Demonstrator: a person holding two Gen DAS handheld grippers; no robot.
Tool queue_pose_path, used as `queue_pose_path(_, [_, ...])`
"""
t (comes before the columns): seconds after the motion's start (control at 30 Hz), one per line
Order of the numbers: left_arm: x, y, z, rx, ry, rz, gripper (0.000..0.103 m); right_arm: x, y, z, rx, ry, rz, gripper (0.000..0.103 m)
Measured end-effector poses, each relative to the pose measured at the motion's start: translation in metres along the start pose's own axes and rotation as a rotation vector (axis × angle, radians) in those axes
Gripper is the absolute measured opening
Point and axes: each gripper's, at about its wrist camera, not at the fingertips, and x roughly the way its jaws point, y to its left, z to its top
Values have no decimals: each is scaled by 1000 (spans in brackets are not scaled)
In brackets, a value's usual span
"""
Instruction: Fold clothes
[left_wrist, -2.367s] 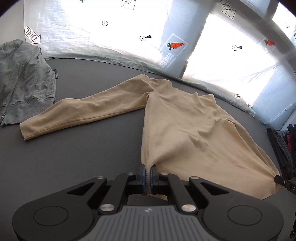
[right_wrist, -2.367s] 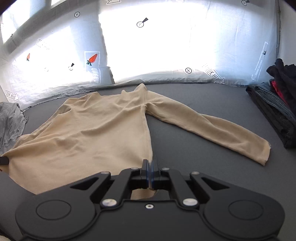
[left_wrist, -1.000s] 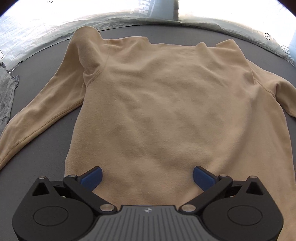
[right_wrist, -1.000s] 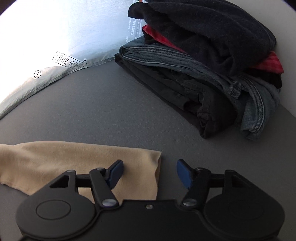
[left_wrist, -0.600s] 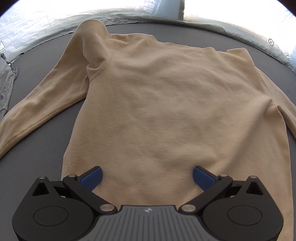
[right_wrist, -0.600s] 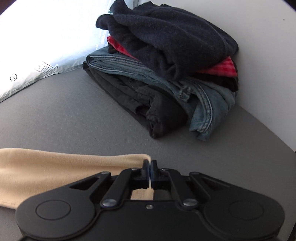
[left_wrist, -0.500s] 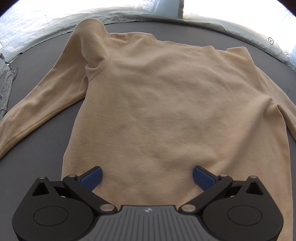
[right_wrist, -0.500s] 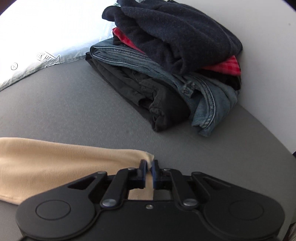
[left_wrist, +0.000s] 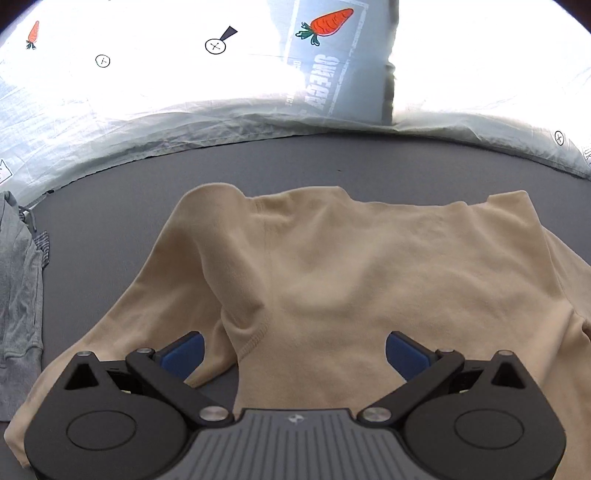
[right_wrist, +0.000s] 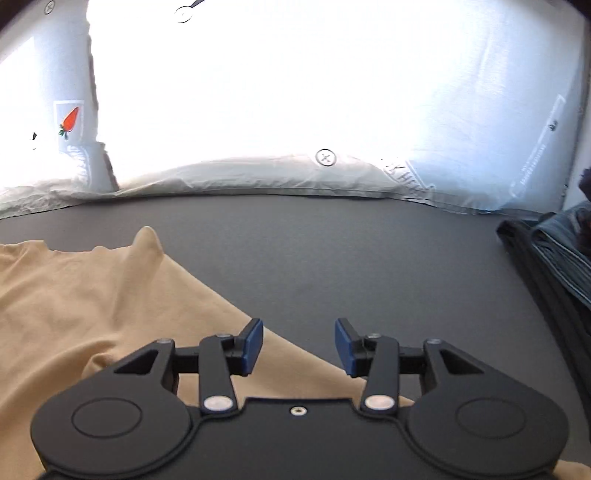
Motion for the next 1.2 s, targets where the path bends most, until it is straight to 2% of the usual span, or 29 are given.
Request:
queue_pose_path(0.13, [37, 14, 17, 33, -25, 35, 103, 48, 36, 20, -92, 46, 107, 48])
queue_pose_path(0.27, [70, 34, 22, -14, -1, 12, 103, 79, 52, 33, -118, 81, 165, 50])
queue_pose_path(0.3, [76, 39, 21, -27, 5, 5, 103, 84, 56, 34, -126, 96, 176, 47])
queue_pose_path(0.37, [84, 44, 21, -40, 19, 5, 103, 86, 62, 35, -141, 97, 202, 26])
queue_pose_path(0.4, [88, 45, 19, -44, 26, 11, 103, 85, 65, 36, -160, 95, 197, 2])
queue_pose_path(0.5, [97, 49, 14, -70, 34, 9, 103, 81, 71, 35, -229, 72, 124, 2])
queue_pose_path(0.67, [95, 62, 10, -165, -12, -31, 103, 82, 66, 33, -179, 86, 28, 2])
queue_pose_path(0.77, [88, 62, 9, -174, -18, -16, 103, 77, 85, 35, -271, 91, -40, 5])
queue_pose_path(0.83, [75, 65, 4, -191, -54, -14, 103, 67, 90, 38, -261, 76, -71, 35])
queue_pose_path(0.93, [38, 73, -16, -219, -146, -31, 103, 34, 89, 36, -134, 27, -76, 60])
queue_pose_path(0.97, [27, 76, -25, -226, -160, -39, 103, 22, 90, 32, -95, 19, -58, 62])
queue_pose_path(1.0, [16, 79, -35, -237, -160, -44, 103, 10, 92, 26, -53, 13, -30, 72])
queue_pose_path(1.03, [6, 83, -46, -248, -155, -49, 103, -3, 96, 19, -19, 9, -3, 88])
queue_pose_path(1.1, [-13, 92, -70, -271, -147, -46, 103, -25, 107, 0, 20, 15, 53, 98])
queue_pose_path(1.2, [-43, 109, -111, -311, -130, 3, 103, -57, 134, -38, 37, 65, 142, 102])
